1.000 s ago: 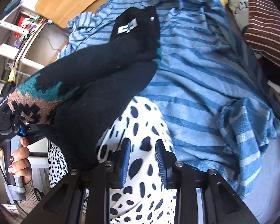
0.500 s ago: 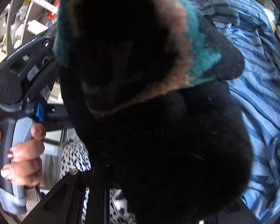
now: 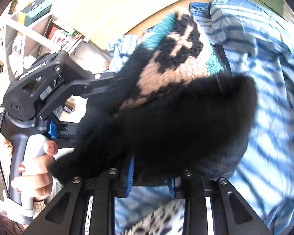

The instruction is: Fold clothes

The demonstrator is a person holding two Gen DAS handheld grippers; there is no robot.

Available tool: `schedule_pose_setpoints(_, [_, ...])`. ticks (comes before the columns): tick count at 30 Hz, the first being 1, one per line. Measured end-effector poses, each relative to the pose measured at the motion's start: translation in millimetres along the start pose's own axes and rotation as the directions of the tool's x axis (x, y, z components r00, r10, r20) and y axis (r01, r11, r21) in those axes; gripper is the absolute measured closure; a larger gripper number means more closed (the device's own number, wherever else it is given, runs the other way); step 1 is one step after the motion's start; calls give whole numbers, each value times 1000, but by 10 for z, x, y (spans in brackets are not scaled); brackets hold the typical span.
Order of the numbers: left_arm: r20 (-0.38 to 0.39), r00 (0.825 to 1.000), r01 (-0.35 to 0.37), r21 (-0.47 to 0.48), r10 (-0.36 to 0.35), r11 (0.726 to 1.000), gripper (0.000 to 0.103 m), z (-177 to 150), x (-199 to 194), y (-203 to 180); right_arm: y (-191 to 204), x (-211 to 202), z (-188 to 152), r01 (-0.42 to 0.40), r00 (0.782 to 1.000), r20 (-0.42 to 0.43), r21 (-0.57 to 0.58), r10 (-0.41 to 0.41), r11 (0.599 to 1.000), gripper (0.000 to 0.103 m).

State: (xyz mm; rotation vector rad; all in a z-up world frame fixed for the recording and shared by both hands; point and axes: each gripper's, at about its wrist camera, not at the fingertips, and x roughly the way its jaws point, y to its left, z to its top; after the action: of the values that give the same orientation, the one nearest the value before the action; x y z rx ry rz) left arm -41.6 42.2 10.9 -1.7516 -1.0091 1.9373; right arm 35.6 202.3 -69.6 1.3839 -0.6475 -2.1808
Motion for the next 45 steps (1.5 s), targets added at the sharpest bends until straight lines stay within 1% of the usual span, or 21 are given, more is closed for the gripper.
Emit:
schedule_pose_setpoints(1, [26, 999, 21, -14, -20, 1000, 43, 132, -37, -18, -37, 53, 116, 0, 1000, 18, 1, 0, 1000, 73])
schedule_pose_setpoints(3, [95, 983, 162, -42, -158, 986, 43, 332, -231, 5, -136, 164, 341, 41, 997, 62, 1, -41, 999, 73])
schedule_pose_setpoints(5, [167, 972, 168, -13, -164, 986, 39, 415, -439, 47, -269, 325, 562, 100, 992, 76, 10, -100, 995, 72])
schedule_pose_setpoints(8, [247, 969, 16, 23, -21, 1000, 39, 389, -531, 182, -425, 572, 864, 176, 983, 43, 13, -177, 984, 73])
schedule_pose_setpoints(10, [240, 968, -89, 37, 77, 995, 38, 361, -432, 349, -395, 559, 942, 168, 985, 26, -24, -168, 985, 70])
schedule_pose_setpoints(13, [197, 975, -110, 40, 100, 993, 38, 287, -232, 531, -277, 363, 900, 127, 992, 32, -89, -124, 988, 60])
schedule_pose_setpoints(16, [199, 974, -132, 101, 110, 986, 36, 227, -113, 457, -226, 36, 761, 79, 990, 120, -83, -68, 993, 33])
schedule_pose_setpoints(18, [200, 973, -147, 142, 117, 979, 25, 187, -33, 408, -307, -164, 765, 104, 979, 182, -69, -90, 992, 31])
schedule_pose_setpoints(21, [203, 971, -168, 202, 127, 965, 25, 128, 86, 334, -524, -258, 779, 193, 964, 195, -36, -183, 980, 18])
schedule_pose_setpoints(24, [206, 969, -189, 261, 136, 947, 25, 68, 205, 260, -752, -178, 785, 224, 962, 160, 0, -221, 975, 23])
schedule_pose_setpoints(26, [216, 968, -181, 229, 131, 957, 25, 160, 291, 288, -807, 5, 794, 222, 967, 135, -22, -217, 975, 35])
schedule_pose_setpoints(27, [208, 969, -174, 189, 134, 966, 25, 212, 337, 348, -810, 103, 807, 224, 968, 126, -39, -217, 974, 41])
schedule_pose_setpoints(29, [205, 967, -180, 114, 154, 977, 27, 298, 405, 471, -787, 273, 854, 202, 974, 119, -72, -193, 977, 69])
schedule_pose_setpoints(32, [255, 951, -182, -4, 177, 983, 36, 343, 347, 801, -486, 404, 946, 130, 987, 121, -204, -107, 970, 76])
schedule_pose_setpoints(34, [255, 957, -109, -127, 138, 986, 35, 340, 309, 1105, -296, 509, 1002, 94, 992, 111, -288, -64, 953, 76])
schedule_pose_setpoints(36, [240, 967, -32, -208, 83, 978, 35, 334, 354, 1329, -261, 649, 1061, 128, 990, 91, -317, -104, 940, 69])
schedule_pose_setpoints(38, [231, 972, 2, -200, 46, 980, 33, 356, 412, 1395, -302, 688, 1100, 162, 987, 74, -303, -146, 939, 48])
schedule_pose_setpoints(39, [235, 971, 1, -183, 43, 983, 33, 368, 416, 1400, -359, 678, 1105, 130, 991, 47, -279, -122, 951, 42])
schedule_pose_setpoints(41, [245, 969, 3, -164, 38, 986, 31, 386, 416, 1426, -474, 679, 1111, 50, 998, -23, -232, -57, 972, 13])
schedule_pose_setpoints(42, [244, 970, 25, -176, 19, 984, 30, 382, 423, 1471, -531, 691, 1112, 2, 998, -63, -208, -16, 978, 14])
schedule_pose_setpoints(45, [240, 970, 76, -206, -25, 976, 29, 371, 435, 1584, -634, 785, 1101, 93, 989, -87, -243, -117, 966, 13])
